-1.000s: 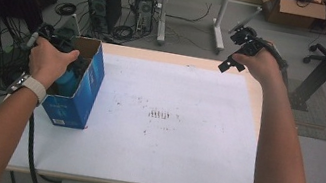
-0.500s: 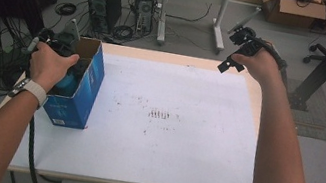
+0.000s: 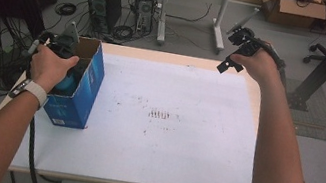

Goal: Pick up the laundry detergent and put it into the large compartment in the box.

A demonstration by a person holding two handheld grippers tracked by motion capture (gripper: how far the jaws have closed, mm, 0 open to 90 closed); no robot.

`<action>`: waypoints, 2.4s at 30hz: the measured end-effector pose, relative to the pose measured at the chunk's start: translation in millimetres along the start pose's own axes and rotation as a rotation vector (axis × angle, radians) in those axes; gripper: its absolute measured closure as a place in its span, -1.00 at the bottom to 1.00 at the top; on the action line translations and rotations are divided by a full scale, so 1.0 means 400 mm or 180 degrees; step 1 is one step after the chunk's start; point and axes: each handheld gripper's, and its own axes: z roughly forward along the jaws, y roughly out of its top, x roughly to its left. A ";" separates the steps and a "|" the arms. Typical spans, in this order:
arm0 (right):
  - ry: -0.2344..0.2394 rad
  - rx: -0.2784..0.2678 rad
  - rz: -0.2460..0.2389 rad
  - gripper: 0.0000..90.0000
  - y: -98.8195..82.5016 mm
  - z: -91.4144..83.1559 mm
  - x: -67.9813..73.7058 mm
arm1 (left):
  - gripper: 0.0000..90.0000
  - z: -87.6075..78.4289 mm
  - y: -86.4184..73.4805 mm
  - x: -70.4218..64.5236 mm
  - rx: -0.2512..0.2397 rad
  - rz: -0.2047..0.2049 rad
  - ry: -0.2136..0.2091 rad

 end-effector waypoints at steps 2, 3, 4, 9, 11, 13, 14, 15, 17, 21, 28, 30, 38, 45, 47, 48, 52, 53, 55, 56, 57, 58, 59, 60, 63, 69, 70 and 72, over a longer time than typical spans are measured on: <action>0.0001 0.0002 0.0002 -0.79 0.000 0.000 0.000 | -0.18 0.001 0.001 0.000 0.0008 -0.0003 -0.0002; 0.0001 0.0001 -0.0003 -0.79 0.000 0.000 0.000 | -0.18 0.001 0.002 0.001 0.0015 -0.0003 -0.0001; 0.0005 0.0004 -0.0003 -0.79 0.000 0.001 0.001 | -0.18 0.001 0.002 0.001 0.0018 -0.0002 -0.0001; 0.0011 0.0013 -0.0016 -0.79 -0.002 0.004 0.003 | -0.25 0.004 0.003 0.001 0.0077 0.0034 0.0008; 0.0020 0.0020 -0.0019 -0.79 -0.005 0.005 0.003 | -0.25 0.005 0.002 0.002 0.0067 0.0028 0.0009; 0.0019 0.0019 -0.0016 -0.79 -0.007 0.005 0.003 | -0.25 0.005 0.002 0.002 0.0063 0.0021 0.0007; 0.0019 0.0019 -0.0016 -0.79 -0.007 0.005 0.003 | -0.25 0.004 0.002 0.003 0.0060 0.0019 0.0001; 0.0015 0.0024 -0.0011 -0.79 -0.008 0.004 0.001 | -0.27 0.003 0.003 0.004 0.0062 0.0001 -0.0015; 0.0014 0.0024 -0.0005 -0.79 -0.009 0.003 0.001 | -0.29 0.002 0.003 0.004 0.0066 0.0002 -0.0015; 0.0015 0.0016 -0.0009 -0.79 -0.011 0.001 0.000 | -0.35 0.000 0.003 0.000 0.0056 0.0001 -0.0014; 0.0017 0.0003 -0.0011 -0.79 -0.014 -0.005 0.001 | -0.40 -0.020 0.000 -0.003 0.0025 -0.0005 0.0038; 0.0016 -0.0007 -0.0007 -0.79 -0.015 -0.007 0.002 | -0.41 -0.026 -0.002 -0.002 0.0008 -0.0012 0.0043; 0.0014 -0.0034 -0.0011 -0.79 -0.021 -0.019 0.006 | -0.49 -0.053 -0.014 -0.004 -0.0025 0.0009 0.0045; 0.0010 -0.0070 -0.0030 -0.79 -0.025 -0.033 0.015 | -0.58 -0.083 -0.025 -0.012 -0.0051 0.0022 0.0057; 0.0009 -0.0076 -0.0028 -0.79 -0.027 -0.037 0.017 | -0.63 -0.101 -0.031 -0.018 -0.0077 0.0024 0.0040; 0.0008 -0.0081 -0.0031 -0.79 -0.028 -0.039 0.018 | -0.64 -0.108 -0.034 -0.022 -0.0077 0.0041 0.0033; 0.0003 -0.0094 -0.0024 -0.79 -0.032 -0.046 0.019 | -0.68 -0.136 -0.047 -0.041 -0.0058 0.0122 -0.0028; 0.0002 -0.0096 -0.0025 -0.79 -0.033 -0.047 0.019 | -0.68 -0.146 -0.051 -0.047 -0.0068 0.0144 -0.0029; 0.0002 -0.0101 -0.0025 -0.79 -0.035 -0.049 0.022 | -0.69 -0.155 -0.054 -0.053 -0.0088 0.0162 -0.0033; 0.0002 -0.0100 -0.0031 -0.79 -0.035 -0.050 0.023 | -0.69 -0.171 -0.059 -0.063 -0.0095 0.0187 -0.0055; 0.0001 -0.0104 -0.0033 -0.79 -0.036 -0.051 0.024 | -0.69 -0.179 -0.063 -0.068 -0.0095 0.0195 -0.0084; 0.0001 -0.0104 -0.0033 -0.79 -0.036 -0.051 0.024 | -0.69 -0.179 -0.063 -0.068 -0.0095 0.0195 -0.0084; 0.0002 -0.0111 -0.0035 -0.79 -0.036 -0.053 0.026 | -0.69 -0.187 -0.065 -0.072 -0.0101 0.0206 -0.0107; 0.0002 -0.0123 -0.0039 -0.79 -0.038 -0.057 0.028 | -0.69 -0.199 -0.071 -0.080 -0.0128 0.0241 -0.0119; 0.0000 -0.0124 -0.0042 -0.79 -0.040 -0.059 0.030 | -0.69 -0.215 -0.079 -0.092 -0.0147 0.0281 -0.0108; -0.0004 -0.0150 -0.0042 -0.79 -0.044 -0.069 0.036 | -0.68 -0.263 -0.101 -0.131 -0.0209 0.0434 -0.0155; -0.0004 -0.0150 -0.0042 -0.79 -0.044 -0.069 0.036 | -0.68 -0.263 -0.101 -0.131 -0.0209 0.0434 -0.0155; -0.0005 -0.0155 -0.0049 -0.79 -0.045 -0.071 0.038 | -0.69 -0.281 -0.111 -0.150 -0.0240 0.0510 -0.0164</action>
